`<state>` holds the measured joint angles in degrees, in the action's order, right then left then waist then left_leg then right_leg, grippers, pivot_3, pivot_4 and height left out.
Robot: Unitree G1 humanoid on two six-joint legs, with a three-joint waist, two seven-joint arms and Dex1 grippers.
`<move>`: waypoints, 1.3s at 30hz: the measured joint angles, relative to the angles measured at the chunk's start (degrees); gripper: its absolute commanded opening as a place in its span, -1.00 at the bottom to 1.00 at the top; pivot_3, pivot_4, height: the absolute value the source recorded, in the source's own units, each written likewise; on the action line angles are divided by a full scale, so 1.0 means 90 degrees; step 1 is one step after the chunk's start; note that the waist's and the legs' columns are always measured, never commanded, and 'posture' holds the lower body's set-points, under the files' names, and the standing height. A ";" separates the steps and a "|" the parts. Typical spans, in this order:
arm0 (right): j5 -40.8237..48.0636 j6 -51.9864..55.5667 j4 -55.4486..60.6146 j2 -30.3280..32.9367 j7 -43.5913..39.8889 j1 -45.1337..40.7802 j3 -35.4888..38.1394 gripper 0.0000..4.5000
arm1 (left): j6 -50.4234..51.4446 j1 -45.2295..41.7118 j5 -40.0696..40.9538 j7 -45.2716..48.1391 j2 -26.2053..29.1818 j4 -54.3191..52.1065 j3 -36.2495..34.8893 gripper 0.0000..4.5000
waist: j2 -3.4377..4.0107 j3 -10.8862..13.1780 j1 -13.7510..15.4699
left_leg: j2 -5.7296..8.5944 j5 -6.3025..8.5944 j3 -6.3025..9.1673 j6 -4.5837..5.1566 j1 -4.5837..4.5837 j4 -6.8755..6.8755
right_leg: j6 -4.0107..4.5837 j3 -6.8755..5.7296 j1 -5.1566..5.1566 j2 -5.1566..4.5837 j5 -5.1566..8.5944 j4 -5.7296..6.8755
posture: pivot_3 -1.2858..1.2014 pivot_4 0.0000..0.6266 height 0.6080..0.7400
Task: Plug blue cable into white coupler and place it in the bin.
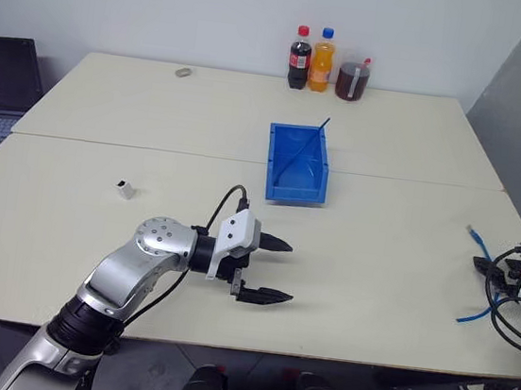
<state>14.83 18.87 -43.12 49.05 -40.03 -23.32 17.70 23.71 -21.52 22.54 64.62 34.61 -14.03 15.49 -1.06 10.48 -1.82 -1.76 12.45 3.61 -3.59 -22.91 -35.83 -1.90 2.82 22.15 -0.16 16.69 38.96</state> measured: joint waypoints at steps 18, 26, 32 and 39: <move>-0.0023 -0.0072 -0.0433 0.0184 -0.0821 -0.0137 -0.0095 -0.98 | -0.0234 0.0058 -0.0109 0.0103 0.0011 0.0128 -0.0006 1.00 | -0.0002 0.0001 0.0003 | 0.0001 0.0000 0.0002 0.0000 0.0003 -0.0008 | -0.0005 -0.0002 -0.0008 -0.0001 -0.0002 0.0000 | 0.03 -0.52 1.00; -0.0289 -0.0710 0.0166 0.0205 -0.1329 0.0003 -0.0514 -0.98 | -0.0358 0.0287 -0.0202 0.0097 0.0229 0.0123 -0.0085 1.00 | 0.0005 0.0003 -0.0075 | -0.0002 0.0000 -0.0001 0.0000 0.0006 -0.0002 | -0.0005 0.0007 -0.0001 0.0002 -0.0002 0.0003 | 0.03 -0.52 1.00; -0.0233 -0.0436 0.2992 0.0192 -0.1987 0.0482 -0.1210 -0.98 | -0.0790 0.1370 -0.0492 0.0127 0.1070 0.0320 -0.0622 1.00 | 0.0027 0.0016 -0.0197 | -0.0008 0.0000 0.0001 0.0000 0.0009 0.0008 | -0.0001 0.0011 0.0009 0.0006 0.0001 0.0008 | 0.03 -0.52 1.00; -0.0698 -0.0170 0.4845 -0.1221 -0.2073 -0.0243 -0.3243 -0.98 | -0.1437 0.2007 -0.0654 -0.0237 0.1291 0.1324 -0.1596 1.00 | 0.0018 0.0022 -0.0149 | -0.0011 0.0000 0.0016 0.0000 0.0006 0.0003 | -0.0004 -0.0010 0.0010 0.0004 -0.0002 0.0010 | 0.03 -0.52 1.00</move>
<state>8.55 17.34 0.48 38.06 -58.68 -25.51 -11.49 10.78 -3.46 16.66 62.49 46.23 -2.11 1.13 -0.90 10.68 -3.17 -1.85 12.45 3.75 -3.59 -22.85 -35.80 -1.93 2.73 22.24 -0.13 16.68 39.05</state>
